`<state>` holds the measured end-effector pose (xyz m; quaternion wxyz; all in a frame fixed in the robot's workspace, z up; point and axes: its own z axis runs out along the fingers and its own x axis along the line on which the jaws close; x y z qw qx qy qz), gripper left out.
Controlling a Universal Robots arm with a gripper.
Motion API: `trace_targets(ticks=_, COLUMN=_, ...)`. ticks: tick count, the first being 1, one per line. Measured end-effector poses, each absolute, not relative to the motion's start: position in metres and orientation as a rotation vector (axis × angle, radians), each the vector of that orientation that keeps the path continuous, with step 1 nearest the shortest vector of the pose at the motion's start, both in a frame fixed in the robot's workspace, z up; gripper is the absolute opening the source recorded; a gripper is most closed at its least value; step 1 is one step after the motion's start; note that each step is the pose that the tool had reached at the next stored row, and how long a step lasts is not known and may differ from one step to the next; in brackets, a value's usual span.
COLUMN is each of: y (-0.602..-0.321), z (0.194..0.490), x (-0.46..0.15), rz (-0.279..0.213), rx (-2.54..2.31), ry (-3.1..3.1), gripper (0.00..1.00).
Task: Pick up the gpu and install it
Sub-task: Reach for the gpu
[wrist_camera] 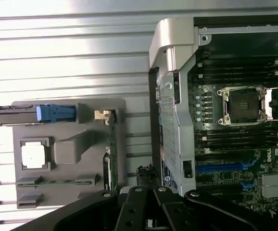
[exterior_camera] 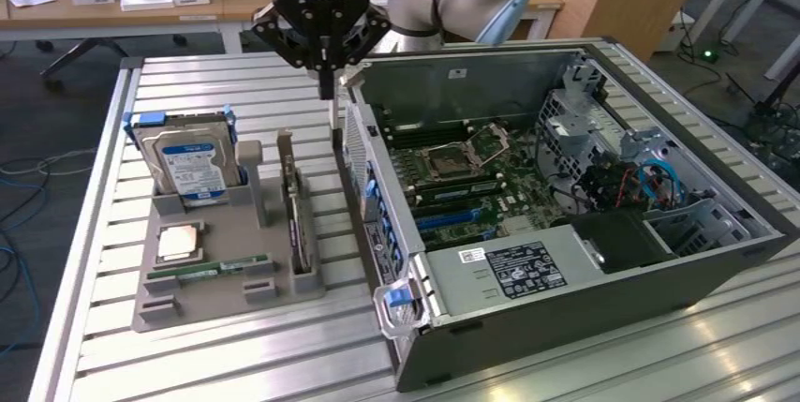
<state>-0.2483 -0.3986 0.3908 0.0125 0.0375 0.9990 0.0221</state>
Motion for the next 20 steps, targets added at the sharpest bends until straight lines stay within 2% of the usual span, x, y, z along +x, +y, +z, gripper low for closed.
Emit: trace_targets(ticks=20, y=-0.398, z=0.389, x=-0.290, rz=0.069, rx=0.118, ry=3.114, gripper=0.11)
